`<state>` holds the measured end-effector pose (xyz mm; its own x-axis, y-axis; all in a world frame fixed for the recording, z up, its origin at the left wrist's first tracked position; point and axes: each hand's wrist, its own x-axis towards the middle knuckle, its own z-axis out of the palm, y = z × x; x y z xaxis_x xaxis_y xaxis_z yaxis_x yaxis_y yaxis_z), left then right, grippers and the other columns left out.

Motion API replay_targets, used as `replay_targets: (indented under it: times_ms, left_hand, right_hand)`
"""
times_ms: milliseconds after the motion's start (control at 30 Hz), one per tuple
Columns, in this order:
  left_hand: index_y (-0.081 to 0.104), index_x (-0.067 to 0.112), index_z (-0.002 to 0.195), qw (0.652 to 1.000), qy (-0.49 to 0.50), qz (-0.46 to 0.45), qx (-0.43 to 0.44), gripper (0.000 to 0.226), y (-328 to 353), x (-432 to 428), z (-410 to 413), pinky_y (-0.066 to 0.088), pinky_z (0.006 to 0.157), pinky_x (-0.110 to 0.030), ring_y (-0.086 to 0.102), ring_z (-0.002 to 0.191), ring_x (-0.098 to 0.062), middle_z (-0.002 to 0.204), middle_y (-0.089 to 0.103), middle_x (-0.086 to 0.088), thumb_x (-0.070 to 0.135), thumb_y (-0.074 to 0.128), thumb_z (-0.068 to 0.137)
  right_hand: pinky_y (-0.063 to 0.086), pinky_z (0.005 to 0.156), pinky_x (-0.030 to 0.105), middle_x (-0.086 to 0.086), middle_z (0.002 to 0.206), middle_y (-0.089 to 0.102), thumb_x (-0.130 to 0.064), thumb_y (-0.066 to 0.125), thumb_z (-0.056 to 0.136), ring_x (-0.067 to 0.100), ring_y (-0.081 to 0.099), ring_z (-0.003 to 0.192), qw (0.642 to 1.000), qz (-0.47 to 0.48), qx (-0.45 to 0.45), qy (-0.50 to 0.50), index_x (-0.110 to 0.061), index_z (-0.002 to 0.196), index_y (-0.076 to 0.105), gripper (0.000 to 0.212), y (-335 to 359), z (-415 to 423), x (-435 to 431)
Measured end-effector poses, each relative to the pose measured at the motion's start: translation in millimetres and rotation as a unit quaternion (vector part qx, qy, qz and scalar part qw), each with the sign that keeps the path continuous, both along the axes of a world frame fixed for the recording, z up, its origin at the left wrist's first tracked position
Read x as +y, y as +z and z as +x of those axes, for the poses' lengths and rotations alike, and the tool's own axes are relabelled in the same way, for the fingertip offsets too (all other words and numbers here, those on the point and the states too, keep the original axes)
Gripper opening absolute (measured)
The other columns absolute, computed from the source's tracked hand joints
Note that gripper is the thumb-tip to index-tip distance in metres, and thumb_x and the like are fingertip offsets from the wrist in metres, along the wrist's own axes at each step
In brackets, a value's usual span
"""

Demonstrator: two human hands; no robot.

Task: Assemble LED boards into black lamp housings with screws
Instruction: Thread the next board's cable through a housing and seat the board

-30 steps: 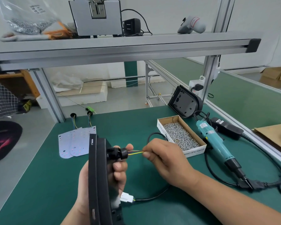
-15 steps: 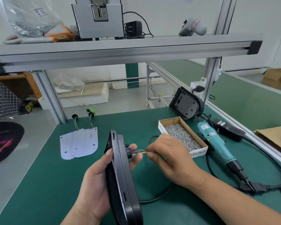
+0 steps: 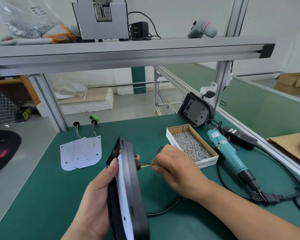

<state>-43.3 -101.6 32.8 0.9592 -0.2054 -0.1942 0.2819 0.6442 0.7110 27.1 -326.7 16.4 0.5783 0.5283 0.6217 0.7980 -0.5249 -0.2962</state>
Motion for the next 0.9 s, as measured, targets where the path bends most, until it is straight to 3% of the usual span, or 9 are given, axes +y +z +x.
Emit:
replay_targets:
  times_ms: [100, 200, 300, 467, 733, 900]
  left_hand:
    - [0.072, 0.007, 0.132, 1.000, -0.004, -0.016, 0.018, 0.056, 1.4, -5.5, 0.2, 0.063, 0.061, -0.037, 0.078, 0.083, -0.028, 0.115, 0.076, -0.014, 0.039, 0.071, 0.086]
    - [0.072, 0.009, 0.133, 1.000, -0.009, -0.014, 0.018, 0.051, 0.3, -4.9, 1.7, 0.064, 0.070, -0.041, 0.077, 0.107, -0.033, 0.128, 0.075, -0.016, 0.039, 0.064, 0.092]
    - [0.076, 0.015, 0.128, 0.999, -0.028, -0.015, 0.003, 0.044, 0.4, -2.0, 3.5, 0.063, 0.074, -0.041, 0.073, 0.119, -0.034, 0.130, 0.074, -0.015, 0.042, 0.054, 0.102]
    - [0.079, 0.015, 0.123, 1.000, 0.007, 0.002, -0.015, 0.045, -2.8, -0.9, 5.9, 0.063, 0.076, -0.033, 0.076, 0.110, -0.023, 0.133, 0.073, -0.013, 0.044, 0.050, 0.105]
    - [0.083, 0.012, 0.109, 0.996, 0.063, 0.021, -0.051, 0.036, -4.0, -3.3, 0.6, 0.063, 0.066, -0.031, 0.079, 0.091, -0.026, 0.115, 0.079, -0.014, 0.039, 0.065, 0.092]
    - [0.082, 0.011, 0.113, 0.998, 0.056, 0.009, -0.038, 0.037, -4.2, -0.6, -1.8, 0.063, 0.067, -0.029, 0.078, 0.093, -0.025, 0.115, 0.078, -0.011, 0.038, 0.064, 0.096]
  right_hand:
    - [0.042, 0.067, 0.033, -0.008, 0.081, 0.058, -0.021, 0.064, 0.105, 0.014, 0.047, 0.080, 1.000, 0.008, 0.007, -0.015, -0.014, 0.093, 0.067, 0.015, -0.7, 3.6, -5.1]
    - [0.038, 0.068, 0.028, -0.012, 0.080, 0.054, -0.024, 0.061, 0.106, 0.010, 0.043, 0.079, 1.000, 0.015, 0.007, -0.015, -0.016, 0.092, 0.065, 0.017, 0.2, 4.6, -6.8]
    - [0.040, 0.067, 0.032, -0.010, 0.081, 0.055, -0.023, 0.062, 0.105, 0.011, 0.044, 0.080, 1.000, 0.008, 0.000, -0.007, -0.016, 0.092, 0.065, 0.014, 0.0, 2.7, -5.8]
    - [0.046, 0.066, 0.043, -0.004, 0.083, 0.058, -0.022, 0.060, 0.106, 0.022, 0.051, 0.081, 1.000, -0.013, 0.001, 0.022, -0.012, 0.093, 0.066, 0.018, -0.9, 0.2, -3.1]
    - [0.046, 0.067, 0.041, -0.006, 0.082, 0.057, -0.020, 0.061, 0.106, 0.019, 0.050, 0.083, 1.000, 0.008, 0.019, 0.023, -0.012, 0.093, 0.066, 0.016, 0.6, 2.4, 0.2]
    - [0.046, 0.068, 0.039, -0.006, 0.083, 0.059, -0.023, 0.059, 0.107, 0.019, 0.051, 0.083, 1.000, 0.012, 0.016, 0.025, -0.011, 0.094, 0.067, 0.019, 1.3, 1.5, 1.3]
